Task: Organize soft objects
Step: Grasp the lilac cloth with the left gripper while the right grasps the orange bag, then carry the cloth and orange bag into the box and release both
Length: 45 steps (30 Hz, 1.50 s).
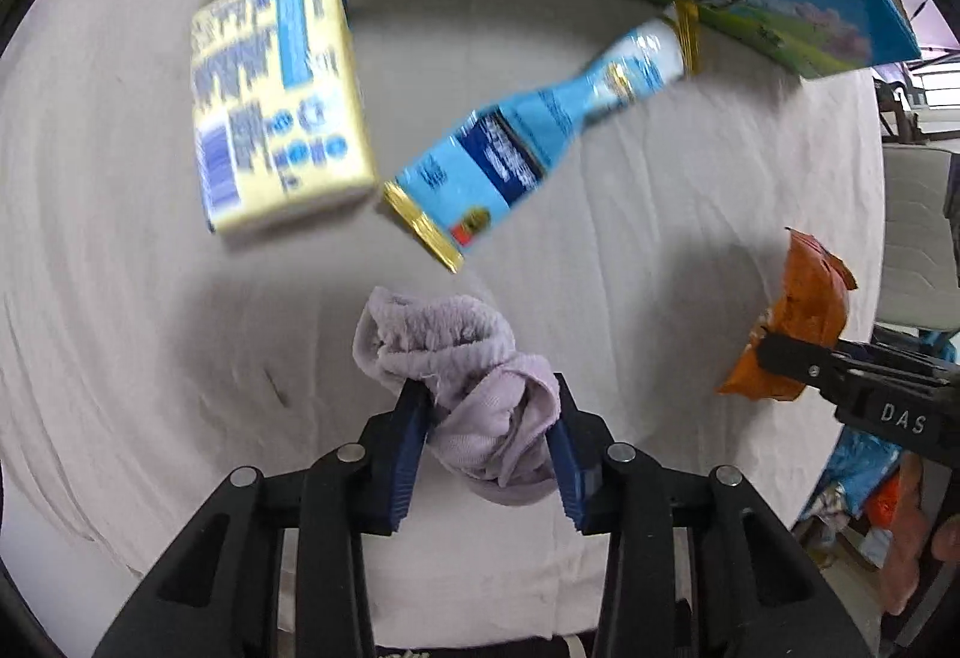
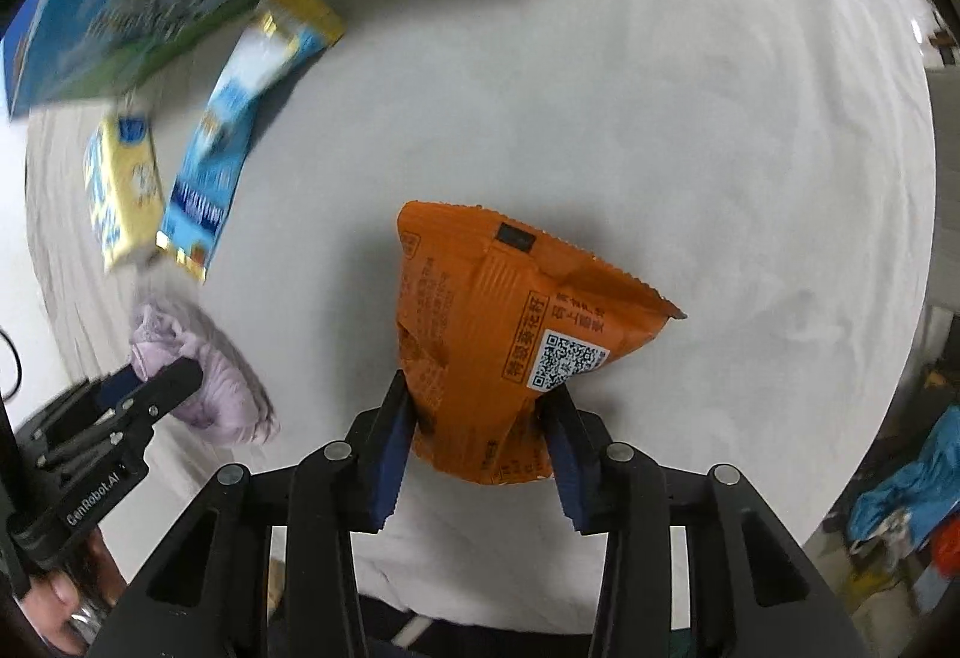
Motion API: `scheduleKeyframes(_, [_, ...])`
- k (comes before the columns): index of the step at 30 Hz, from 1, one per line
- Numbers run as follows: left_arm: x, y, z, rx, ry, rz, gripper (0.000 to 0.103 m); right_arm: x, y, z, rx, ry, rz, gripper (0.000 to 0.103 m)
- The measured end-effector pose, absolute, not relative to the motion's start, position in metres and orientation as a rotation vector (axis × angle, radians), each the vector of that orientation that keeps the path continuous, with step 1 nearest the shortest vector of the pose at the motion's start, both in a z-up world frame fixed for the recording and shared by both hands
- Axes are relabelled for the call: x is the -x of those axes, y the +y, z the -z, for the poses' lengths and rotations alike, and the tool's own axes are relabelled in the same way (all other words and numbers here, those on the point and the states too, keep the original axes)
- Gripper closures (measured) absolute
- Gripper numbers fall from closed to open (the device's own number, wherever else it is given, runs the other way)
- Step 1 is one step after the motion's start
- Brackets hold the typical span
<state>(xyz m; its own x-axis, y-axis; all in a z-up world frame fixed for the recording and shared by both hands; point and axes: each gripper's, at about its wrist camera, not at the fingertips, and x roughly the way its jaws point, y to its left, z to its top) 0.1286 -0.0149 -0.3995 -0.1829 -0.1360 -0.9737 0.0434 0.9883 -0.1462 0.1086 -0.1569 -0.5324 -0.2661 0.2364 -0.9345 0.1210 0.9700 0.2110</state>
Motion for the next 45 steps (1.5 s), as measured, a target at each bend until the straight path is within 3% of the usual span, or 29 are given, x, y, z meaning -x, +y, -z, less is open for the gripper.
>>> scheduleKeyframes(4, [-0.126,-0.019,0.424,0.128,1.799,0.141,0.063,-0.123,-0.15,0.538,-0.255,1.839,-0.095,0.056])
scheduleKeyframes(8, [-0.12,-0.009,0.419,0.24,1.788,0.169,0.048,-0.119,-0.163,0.532,-0.311,1.822,-0.099,0.042])
scheduleKeyframes(13, [-0.1,-0.006,0.419,0.229,1.805,0.157,0.042,-0.116,-0.17,0.531,-0.304,1.834,-0.095,0.042])
scheduleKeyframes(22, [-0.077,-0.019,0.454,0.267,1.87,0.176,0.042,-0.141,-0.188,0.57,-0.339,1.841,-0.043,0.043])
scheduleKeyframes(25, [-0.082,-0.036,0.448,0.22,1.832,0.198,0.063,-0.14,-0.191,0.57,-0.334,1.836,-0.025,0.048])
scheduleKeyframes(29, [-0.076,-0.05,0.434,0.16,1.782,0.187,0.064,-0.14,-0.192,0.566,-0.315,1.834,-0.03,0.056])
scheduleKeyframes(38, [-0.07,-0.059,0.39,0.175,1.679,0.188,0.065,-0.134,-0.203,0.521,-0.323,1.795,-0.096,0.063])
scheduleKeyframes(45, [-0.082,-0.056,0.32,0.243,1.558,0.246,0.065,-0.144,-0.212,0.457,-0.362,1.704,-0.186,0.064])
